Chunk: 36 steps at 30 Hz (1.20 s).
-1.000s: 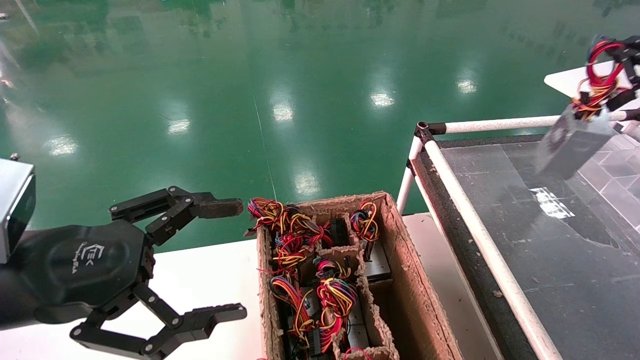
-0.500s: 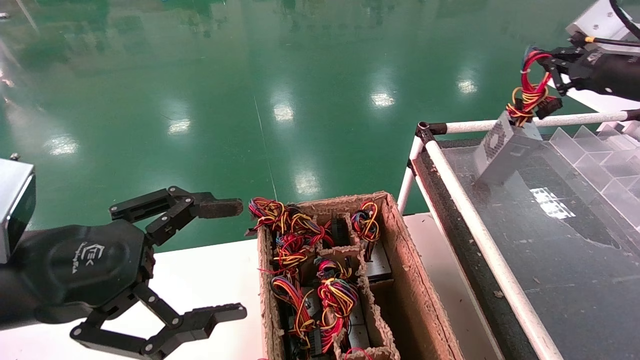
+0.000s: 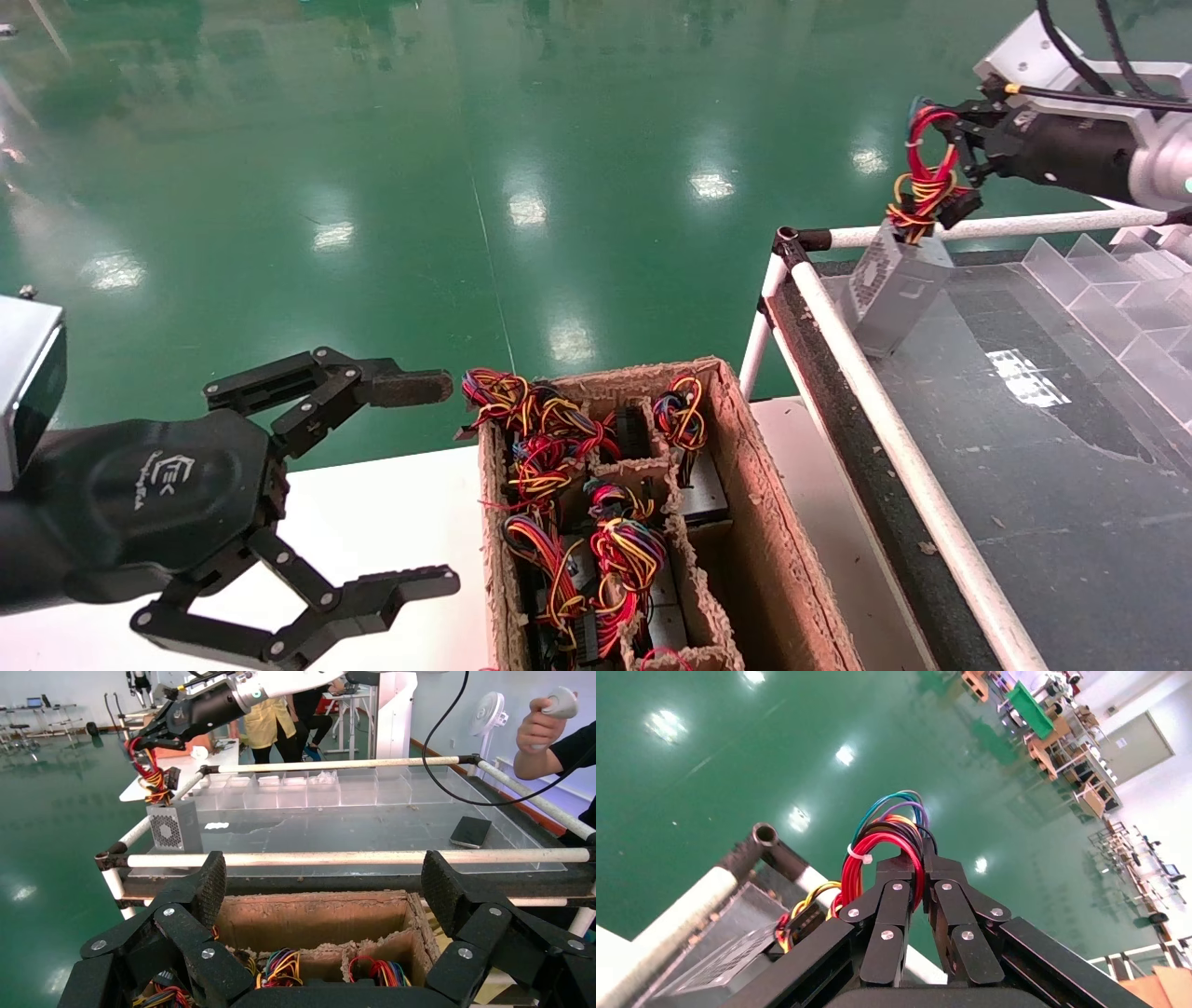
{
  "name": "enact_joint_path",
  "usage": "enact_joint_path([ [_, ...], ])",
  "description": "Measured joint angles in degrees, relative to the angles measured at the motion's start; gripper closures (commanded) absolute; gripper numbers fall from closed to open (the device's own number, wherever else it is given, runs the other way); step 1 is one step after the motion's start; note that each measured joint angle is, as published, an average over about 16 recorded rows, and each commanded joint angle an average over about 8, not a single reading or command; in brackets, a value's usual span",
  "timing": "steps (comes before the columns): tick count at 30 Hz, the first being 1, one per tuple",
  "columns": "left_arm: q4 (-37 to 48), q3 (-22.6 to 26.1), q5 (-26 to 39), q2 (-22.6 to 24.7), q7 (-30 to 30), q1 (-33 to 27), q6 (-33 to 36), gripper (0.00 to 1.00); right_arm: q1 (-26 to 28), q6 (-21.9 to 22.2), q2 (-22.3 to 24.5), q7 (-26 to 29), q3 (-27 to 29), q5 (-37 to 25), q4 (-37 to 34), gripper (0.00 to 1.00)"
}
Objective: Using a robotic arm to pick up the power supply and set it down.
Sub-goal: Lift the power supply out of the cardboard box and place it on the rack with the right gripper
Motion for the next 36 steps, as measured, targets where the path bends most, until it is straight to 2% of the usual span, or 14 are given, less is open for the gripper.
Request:
enact_joint_path([
  [24, 0.0, 0.0, 0.0, 0.0, 0.0, 0.0, 0.0, 0.00, -0.3, 1.3, -4.4, -0.6, -0.7, -1.0, 0.0, 1.00],
  [25, 0.0, 0.0, 0.0, 0.0, 0.0, 0.0, 0.0, 0.00, -0.3, 1.4, -4.5, -0.6, -0.7, -1.0, 0.0, 0.96],
  [32, 0.0, 0.0, 0.0, 0.0, 0.0, 0.0, 0.0, 0.00, -0.4, 1.4, -4.7, -0.3, -0.8, -1.1, -0.3, 0.10],
  [33, 0.0, 0.0, 0.0, 0.0, 0.0, 0.0, 0.0, 0.00, -0.5, 1.4, -4.7, -0.2, -0.8, -1.1, -0.3, 0.01],
  [36, 0.0, 0.0, 0.0, 0.0, 0.0, 0.0, 0.0, 0.00, -0.6, 1.4, -4.8, 0.0, -0.8, -1.1, -0.3, 0.00],
])
